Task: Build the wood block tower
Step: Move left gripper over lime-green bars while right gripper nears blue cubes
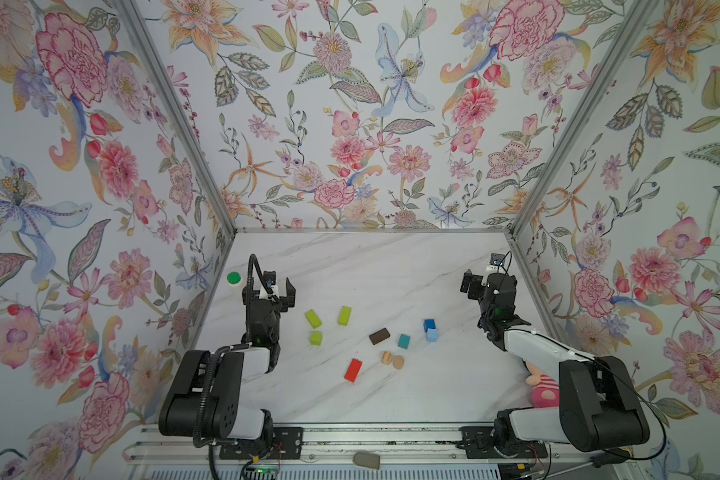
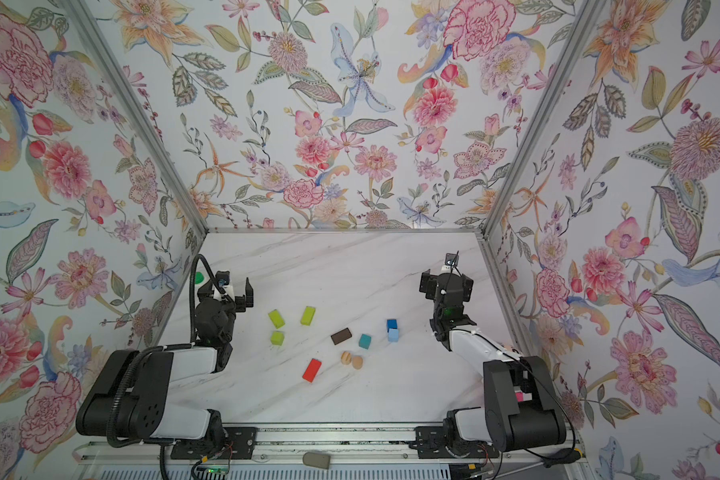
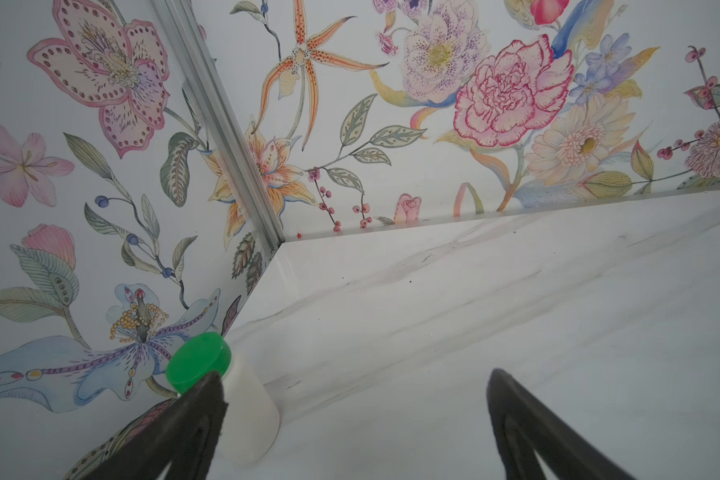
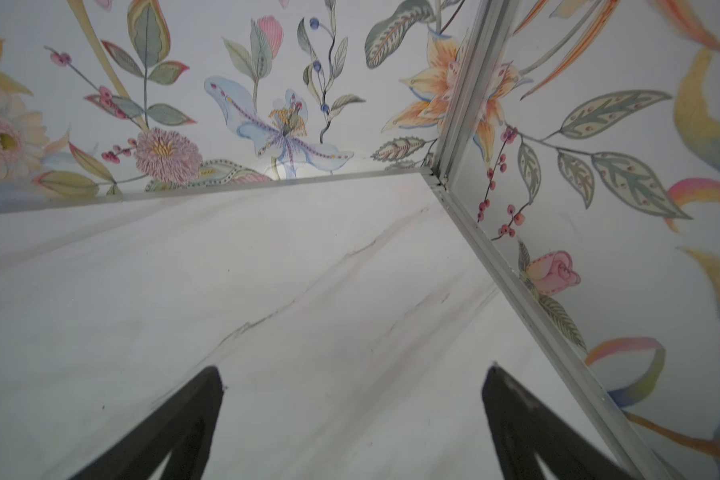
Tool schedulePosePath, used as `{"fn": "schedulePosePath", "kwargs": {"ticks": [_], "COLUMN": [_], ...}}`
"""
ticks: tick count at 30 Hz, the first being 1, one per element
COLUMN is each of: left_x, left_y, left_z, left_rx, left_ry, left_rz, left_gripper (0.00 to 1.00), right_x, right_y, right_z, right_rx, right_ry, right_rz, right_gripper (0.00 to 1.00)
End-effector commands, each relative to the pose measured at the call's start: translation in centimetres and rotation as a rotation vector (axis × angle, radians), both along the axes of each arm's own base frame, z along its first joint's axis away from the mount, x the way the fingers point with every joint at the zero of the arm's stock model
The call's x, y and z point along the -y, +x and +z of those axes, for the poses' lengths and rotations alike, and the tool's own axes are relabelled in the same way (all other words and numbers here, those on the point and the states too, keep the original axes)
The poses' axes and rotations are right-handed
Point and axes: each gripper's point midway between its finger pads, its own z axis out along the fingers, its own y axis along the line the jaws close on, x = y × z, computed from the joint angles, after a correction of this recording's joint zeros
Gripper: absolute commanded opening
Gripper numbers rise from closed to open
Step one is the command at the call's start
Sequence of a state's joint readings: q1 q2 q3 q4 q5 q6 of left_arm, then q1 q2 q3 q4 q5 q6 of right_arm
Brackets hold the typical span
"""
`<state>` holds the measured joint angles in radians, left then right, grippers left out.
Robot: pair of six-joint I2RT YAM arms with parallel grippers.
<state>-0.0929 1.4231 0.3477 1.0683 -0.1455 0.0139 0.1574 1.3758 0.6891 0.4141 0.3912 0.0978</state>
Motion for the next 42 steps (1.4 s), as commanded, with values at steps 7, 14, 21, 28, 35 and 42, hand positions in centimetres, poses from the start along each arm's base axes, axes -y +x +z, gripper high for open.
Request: {"fn": "schedulePosePath", "kwargs": {"ticks": [7, 14, 21, 28, 35, 42], "left_x": [3.2, 11.8, 16.9, 20.6, 21.6, 21.6], "left_y": [0.2, -0.5, -4.1, -9.1, -11.7, -11.8], "left_z": [3.6, 3.5, 3.4, 1.6, 0.7, 1.1], "left_rx": [-0.023, -0.132, -0.205, -0.265, -0.313, -0.309], "left_ry": [-0.017, -0.009, -0.024, -0.078, -0.094, -0.087], "left_rz": [-0.048, -0.214, -0.309, -0.446, -0.501, -0.51], "left_gripper": [0.99, 0.99, 0.99, 0.99, 0.99, 0.99], "right_x": [-2.2, -5.5, -8.6, -11.3, -13.7, -15.0], "right_y": [-2.1, -4.8, -7.7, -8.7, -8.6, -8.5], "right_z": [-1.2, -2.1, -4.5, -6.3, -8.0, -9.6], "right_rx": [-0.268, -0.372, -0.496, -0.592, -0.682, -0.739], "right_ry": [0.067, 0.224, 0.308, 0.306, 0.277, 0.252], "right_rz": [-0.033, 0.075, 0.17, 0.234, 0.277, 0.285], "right_gripper": [0.99, 0.99, 0.95, 0.88, 0.8, 0.78]}}
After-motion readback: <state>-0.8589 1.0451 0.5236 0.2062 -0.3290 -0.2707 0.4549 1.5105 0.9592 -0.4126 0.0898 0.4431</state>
